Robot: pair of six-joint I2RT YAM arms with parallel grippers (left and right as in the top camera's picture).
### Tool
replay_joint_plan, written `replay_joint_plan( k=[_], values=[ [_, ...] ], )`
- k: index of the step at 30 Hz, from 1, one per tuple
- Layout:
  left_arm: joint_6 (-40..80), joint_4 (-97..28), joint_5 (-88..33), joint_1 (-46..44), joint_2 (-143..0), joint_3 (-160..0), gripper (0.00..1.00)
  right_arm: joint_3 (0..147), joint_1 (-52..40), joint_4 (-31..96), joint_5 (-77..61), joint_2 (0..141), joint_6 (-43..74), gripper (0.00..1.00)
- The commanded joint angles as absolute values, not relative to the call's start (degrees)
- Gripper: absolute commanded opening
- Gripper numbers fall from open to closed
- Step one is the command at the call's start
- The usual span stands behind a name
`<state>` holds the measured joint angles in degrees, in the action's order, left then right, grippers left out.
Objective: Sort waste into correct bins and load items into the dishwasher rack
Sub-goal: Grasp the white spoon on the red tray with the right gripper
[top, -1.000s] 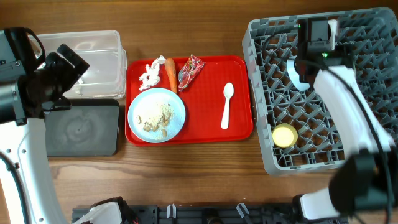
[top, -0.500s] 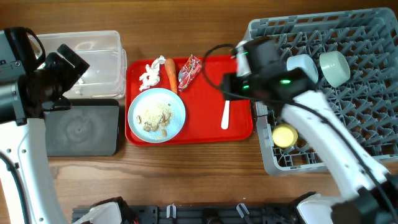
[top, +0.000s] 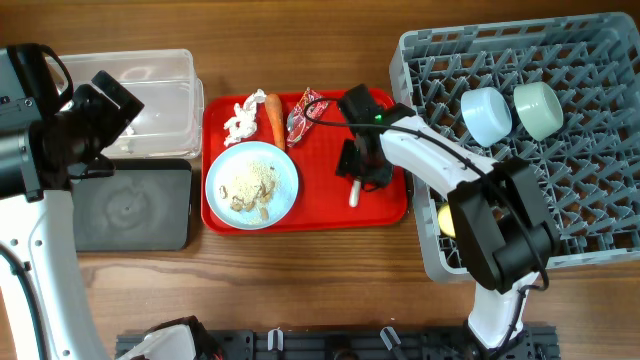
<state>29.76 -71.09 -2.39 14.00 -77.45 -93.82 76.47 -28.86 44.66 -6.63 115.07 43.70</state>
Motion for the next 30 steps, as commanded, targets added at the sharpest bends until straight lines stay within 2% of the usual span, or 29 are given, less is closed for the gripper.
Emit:
replay_joint_plan(
  k=[1,3,5,7,9,12,20,24,30],
  values=[
    [30.48,-71.00,-1.41,14.37,-77.67,-94.15,1.00,76.20,-27.29,44.58,-9.19,116.66,45.15,0.52],
    [30.48,-71.02,-1.41,14.37,-77.67,-94.15,1.00,76.20,-26.65,44.45,-9.54,116.66,45.15,0.44],
    [30.48,-71.02,-1.41,14.37,-77.67,-94.15,1.00,76.20,-26.52,44.42,-9.50,116.66,45.12,0.30],
    [30.48,-71.00,-1.41,14.37,-77.67,-94.15,1.00,76.23,-26.55,44.38,-9.54,116.62,44.97,0.22],
    [30.48,-71.00,-1.41,14.37,-77.67,-94.15,1.00,76.29,-26.39,44.36,-10.02,116.38,43.44,0.09],
    [30.48,-71.00,-1.41,14.37,-77.67,-94.15,1.00,77.56,-26.33,44.66,-10.35,115.33,38.30,0.04],
    [30.48,-71.00,-1.41,14.37,-77.67,-94.15,1.00,81.67,-26.17,47.62,-9.13,104.01,29.74,0.04],
    [30.48,-71.02,-1.41,14.37,-77.67,-94.15,1.00,82.17,-23.81,49.67,-1.30,93.36,27.20,0.04],
    [30.48,-71.02,-1.41,14.37,-77.67,-94.15,1.00,82.17,-16.49,50.35,7.60,86.43,12.45,0.04]
  ],
)
